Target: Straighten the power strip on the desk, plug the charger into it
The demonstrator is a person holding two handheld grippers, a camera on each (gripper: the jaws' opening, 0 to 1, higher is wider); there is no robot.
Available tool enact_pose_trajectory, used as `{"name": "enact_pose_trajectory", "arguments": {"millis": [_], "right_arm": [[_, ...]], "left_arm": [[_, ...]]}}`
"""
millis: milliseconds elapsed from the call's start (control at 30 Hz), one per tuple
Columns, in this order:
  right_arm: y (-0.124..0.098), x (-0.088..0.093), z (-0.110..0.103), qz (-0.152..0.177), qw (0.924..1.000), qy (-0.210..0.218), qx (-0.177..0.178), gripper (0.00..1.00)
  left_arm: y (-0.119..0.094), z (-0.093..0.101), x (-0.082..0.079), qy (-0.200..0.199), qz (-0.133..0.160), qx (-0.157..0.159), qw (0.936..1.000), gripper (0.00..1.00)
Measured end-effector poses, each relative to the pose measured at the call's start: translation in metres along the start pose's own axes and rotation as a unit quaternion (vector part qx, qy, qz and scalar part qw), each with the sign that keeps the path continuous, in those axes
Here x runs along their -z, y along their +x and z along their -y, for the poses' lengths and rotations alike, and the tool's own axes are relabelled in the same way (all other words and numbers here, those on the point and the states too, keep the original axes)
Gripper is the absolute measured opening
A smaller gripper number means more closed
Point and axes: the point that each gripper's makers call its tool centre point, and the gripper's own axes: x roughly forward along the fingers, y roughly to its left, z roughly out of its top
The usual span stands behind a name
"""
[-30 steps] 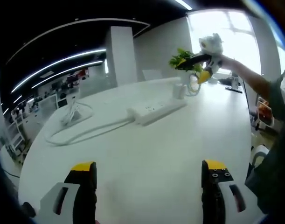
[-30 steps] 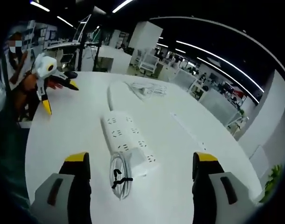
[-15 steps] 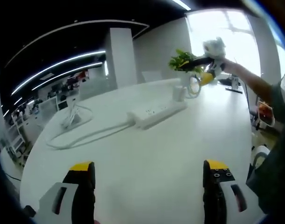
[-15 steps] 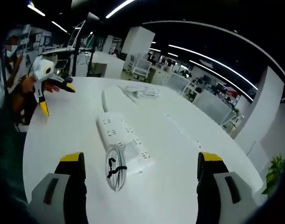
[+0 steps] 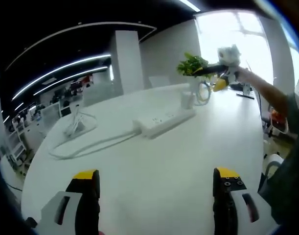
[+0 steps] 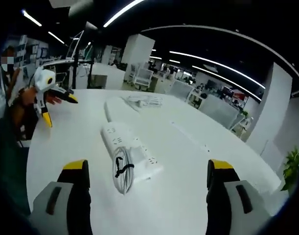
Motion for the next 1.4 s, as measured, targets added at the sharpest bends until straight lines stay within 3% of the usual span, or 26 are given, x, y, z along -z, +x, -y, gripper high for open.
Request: {"name": "enact_pose_trajectory", "arguments": {"millis": [167, 667, 1400], "right_arm": [[-0.004, 0.007, -0.003, 0.008, 0.9998, 0.02, 0.0, 1.0], [-0.025, 0.021, -0.004, 0.047, 0.9952, 0.078, 0.035, 1.0], [-0.052, 0.033, -0.01, 0.071, 0.9886, 0.106, 0.08, 1.0]], "left_arm": [[0.001, -0.002, -0.003, -0.012, 0.014, -0.002, 0.9998, 0.99], [0.002, 0.002, -0.003, -0.006, 0.01, 0.002, 0.9999, 0.99], [0.001, 0.0, -0.012, -0.009, 0.023, -0.008, 0.9997, 0.99]]}}
